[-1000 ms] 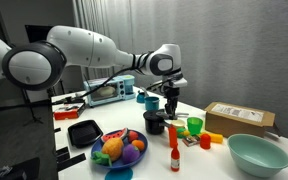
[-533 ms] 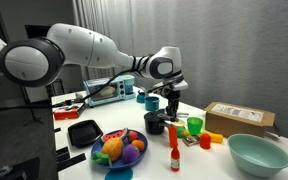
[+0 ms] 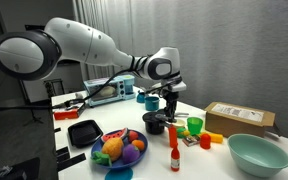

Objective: Put the black lid on the black pot

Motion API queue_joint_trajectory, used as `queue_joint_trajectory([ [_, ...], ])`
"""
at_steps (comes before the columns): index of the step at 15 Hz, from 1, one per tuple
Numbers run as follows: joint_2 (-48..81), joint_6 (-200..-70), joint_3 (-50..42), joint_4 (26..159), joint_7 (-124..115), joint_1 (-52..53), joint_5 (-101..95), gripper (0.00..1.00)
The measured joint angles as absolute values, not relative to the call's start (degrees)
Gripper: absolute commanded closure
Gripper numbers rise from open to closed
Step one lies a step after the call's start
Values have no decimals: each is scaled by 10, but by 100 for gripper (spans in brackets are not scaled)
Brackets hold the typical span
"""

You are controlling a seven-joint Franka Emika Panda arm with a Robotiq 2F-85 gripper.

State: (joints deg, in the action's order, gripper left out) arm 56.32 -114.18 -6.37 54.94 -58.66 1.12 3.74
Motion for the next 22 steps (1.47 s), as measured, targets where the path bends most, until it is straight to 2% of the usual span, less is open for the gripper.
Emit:
queue_joint_trajectory([
  [1,559,-1146,-63,557,-586,11,37,93],
  [2,556,-1149,-63,563,-586,11,37,78],
  [3,552,-1151,-63,570,-586,11,37,93],
  [22,512,-1241,-58,641,-581,16,37,93],
])
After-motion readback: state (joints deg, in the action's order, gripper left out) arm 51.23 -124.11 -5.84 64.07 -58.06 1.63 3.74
